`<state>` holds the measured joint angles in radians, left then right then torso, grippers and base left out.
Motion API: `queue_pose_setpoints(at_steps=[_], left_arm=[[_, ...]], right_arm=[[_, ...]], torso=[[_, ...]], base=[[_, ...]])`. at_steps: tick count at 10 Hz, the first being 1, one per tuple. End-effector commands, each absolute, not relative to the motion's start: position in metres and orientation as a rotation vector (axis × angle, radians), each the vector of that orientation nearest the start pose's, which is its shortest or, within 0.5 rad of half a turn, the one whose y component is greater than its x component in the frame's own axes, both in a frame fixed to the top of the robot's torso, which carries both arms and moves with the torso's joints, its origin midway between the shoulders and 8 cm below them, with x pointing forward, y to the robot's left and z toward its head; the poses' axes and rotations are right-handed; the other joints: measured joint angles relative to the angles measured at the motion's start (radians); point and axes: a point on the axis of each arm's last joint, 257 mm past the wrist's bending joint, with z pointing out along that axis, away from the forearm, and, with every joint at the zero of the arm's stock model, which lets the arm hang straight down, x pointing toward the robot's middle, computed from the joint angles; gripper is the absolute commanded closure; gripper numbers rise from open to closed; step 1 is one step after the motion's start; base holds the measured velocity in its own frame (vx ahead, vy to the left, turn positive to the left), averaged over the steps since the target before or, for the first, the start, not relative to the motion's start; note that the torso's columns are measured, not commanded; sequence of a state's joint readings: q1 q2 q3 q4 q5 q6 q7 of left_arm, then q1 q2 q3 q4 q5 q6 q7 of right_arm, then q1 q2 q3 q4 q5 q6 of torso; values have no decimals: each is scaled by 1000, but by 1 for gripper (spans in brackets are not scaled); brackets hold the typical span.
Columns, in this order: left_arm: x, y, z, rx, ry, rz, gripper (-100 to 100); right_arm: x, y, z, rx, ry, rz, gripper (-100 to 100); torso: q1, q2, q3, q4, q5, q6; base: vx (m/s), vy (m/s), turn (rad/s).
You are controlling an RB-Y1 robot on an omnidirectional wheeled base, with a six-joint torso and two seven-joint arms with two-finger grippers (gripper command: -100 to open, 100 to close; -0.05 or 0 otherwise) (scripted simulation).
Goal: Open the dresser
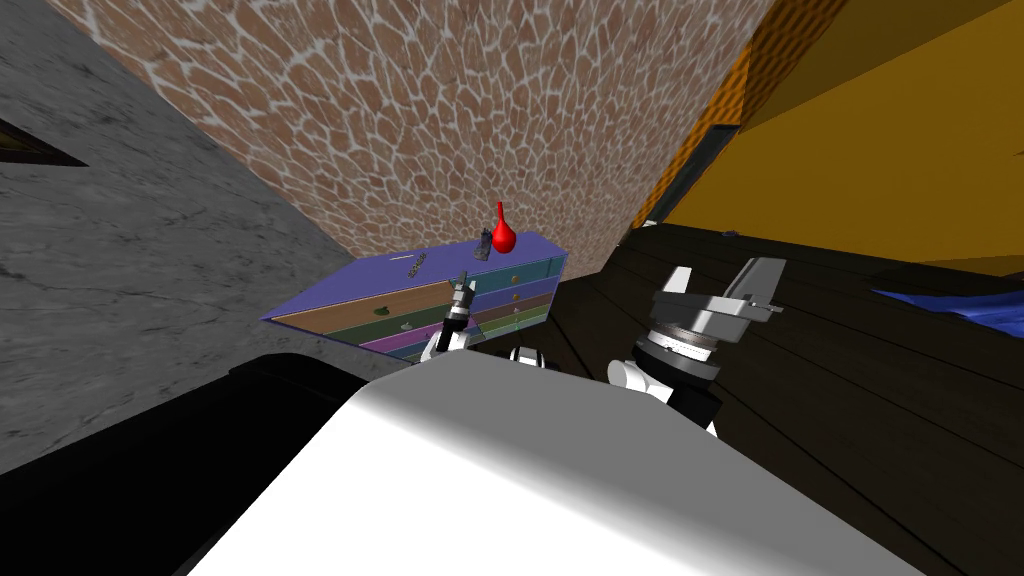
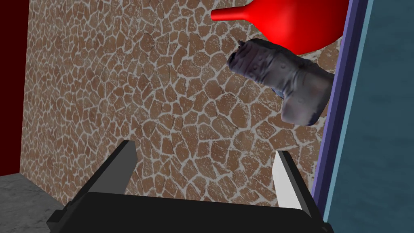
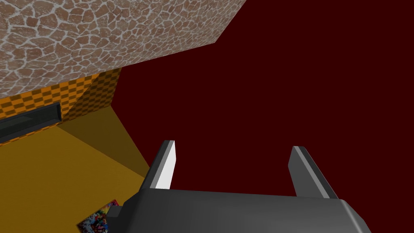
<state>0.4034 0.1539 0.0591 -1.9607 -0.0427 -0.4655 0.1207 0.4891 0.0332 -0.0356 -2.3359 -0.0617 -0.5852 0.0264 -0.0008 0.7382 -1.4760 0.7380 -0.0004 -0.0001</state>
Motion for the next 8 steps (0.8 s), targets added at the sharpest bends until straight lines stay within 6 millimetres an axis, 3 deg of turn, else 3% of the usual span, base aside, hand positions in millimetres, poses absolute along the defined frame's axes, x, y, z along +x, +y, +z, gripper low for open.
queue_pose_setpoints(at_steps=[1, 8], left_arm=[[411, 311, -113, -816, 921, -1237, -100], [421, 335, -164, -905, 975, -1176, -100]], right_arm=[[312, -295, 67, 581, 445, 1311, 0], [312, -295, 67, 581, 445, 1311, 0]], torso=[[2, 1, 1, 0, 1, 0], [0, -1, -1, 0, 0, 0]], base=[[68, -90, 16], [72, -83, 21]])
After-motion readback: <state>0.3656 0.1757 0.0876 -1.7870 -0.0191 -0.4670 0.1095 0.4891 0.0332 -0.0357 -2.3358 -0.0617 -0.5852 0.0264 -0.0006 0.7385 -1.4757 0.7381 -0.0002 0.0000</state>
